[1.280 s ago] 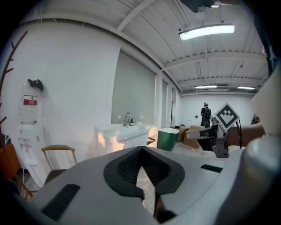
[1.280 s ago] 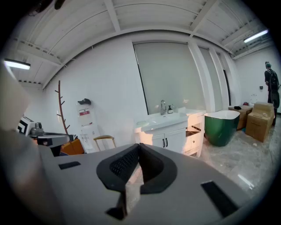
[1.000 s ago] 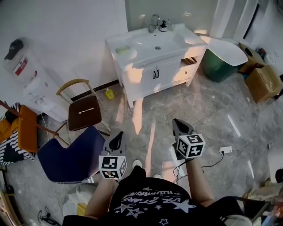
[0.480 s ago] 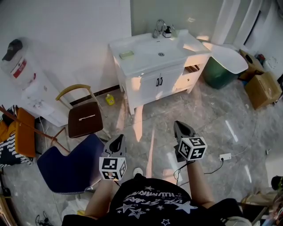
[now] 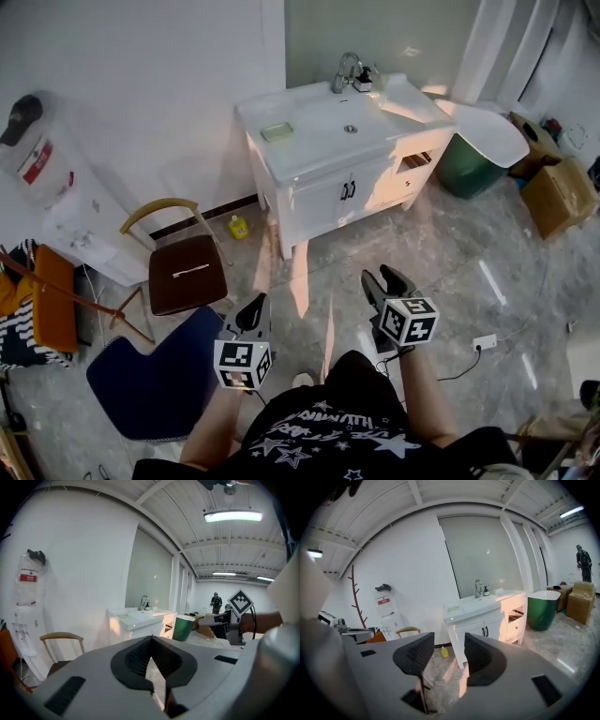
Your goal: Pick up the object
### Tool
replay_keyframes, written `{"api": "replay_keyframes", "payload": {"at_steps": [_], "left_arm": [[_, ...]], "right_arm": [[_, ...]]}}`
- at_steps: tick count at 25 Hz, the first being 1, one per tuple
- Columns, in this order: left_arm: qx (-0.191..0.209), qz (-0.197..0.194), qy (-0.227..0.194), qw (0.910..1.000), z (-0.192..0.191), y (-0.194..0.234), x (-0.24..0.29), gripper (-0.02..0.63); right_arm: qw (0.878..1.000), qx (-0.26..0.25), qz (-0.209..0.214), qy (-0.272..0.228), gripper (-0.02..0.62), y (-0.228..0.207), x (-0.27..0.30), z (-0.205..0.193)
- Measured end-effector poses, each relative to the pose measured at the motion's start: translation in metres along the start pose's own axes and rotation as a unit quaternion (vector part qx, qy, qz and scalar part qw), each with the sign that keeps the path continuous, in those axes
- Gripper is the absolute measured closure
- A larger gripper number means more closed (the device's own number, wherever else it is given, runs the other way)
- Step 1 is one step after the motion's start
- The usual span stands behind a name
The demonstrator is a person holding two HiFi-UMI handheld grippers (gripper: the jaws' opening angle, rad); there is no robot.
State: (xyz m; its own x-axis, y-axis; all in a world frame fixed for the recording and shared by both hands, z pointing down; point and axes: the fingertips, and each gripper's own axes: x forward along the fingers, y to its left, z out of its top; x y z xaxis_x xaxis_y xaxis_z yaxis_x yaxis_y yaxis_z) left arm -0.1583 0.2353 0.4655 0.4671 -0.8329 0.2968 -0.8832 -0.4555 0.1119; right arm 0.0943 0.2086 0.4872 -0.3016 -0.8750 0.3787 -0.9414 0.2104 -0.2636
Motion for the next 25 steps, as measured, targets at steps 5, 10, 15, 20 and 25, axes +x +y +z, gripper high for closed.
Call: {"api": "replay_keyframes", "payload": {"at_steps": [5, 10, 15, 20, 25], "left_arm": [[-0.008, 0.002, 0.016, 0.9998, -0.003, 0.006, 0.028, 0.589], [-0.008, 0.033, 0.027, 0.999, 0.003, 0.024, 0.069, 0.591], [-0.02, 0.077, 0.028, 0.9964, 0.031, 0.044, 0.135, 0.591], [-0.028, 0.098, 0.019, 0.9946, 0.062, 0.042, 0.211, 0.591], [-0.022, 0.135, 0.011, 0.9906, 0.087, 0.048, 0.268, 0.59]], "right_arm": [[1.0, 0.007, -0.006, 0.006, 0.356, -0.021, 0.033, 0.007], [0.999, 0.019, 0.019, 0.022, 0.335, -0.043, 0.1, 0.017], [0.998, 0.025, 0.056, 0.025, 0.314, -0.075, 0.179, 0.06], [0.996, 0.029, 0.073, 0.029, 0.314, -0.126, 0.246, 0.111], [0.993, 0.02, 0.098, 0.056, 0.314, -0.16, 0.299, 0.138]]}}
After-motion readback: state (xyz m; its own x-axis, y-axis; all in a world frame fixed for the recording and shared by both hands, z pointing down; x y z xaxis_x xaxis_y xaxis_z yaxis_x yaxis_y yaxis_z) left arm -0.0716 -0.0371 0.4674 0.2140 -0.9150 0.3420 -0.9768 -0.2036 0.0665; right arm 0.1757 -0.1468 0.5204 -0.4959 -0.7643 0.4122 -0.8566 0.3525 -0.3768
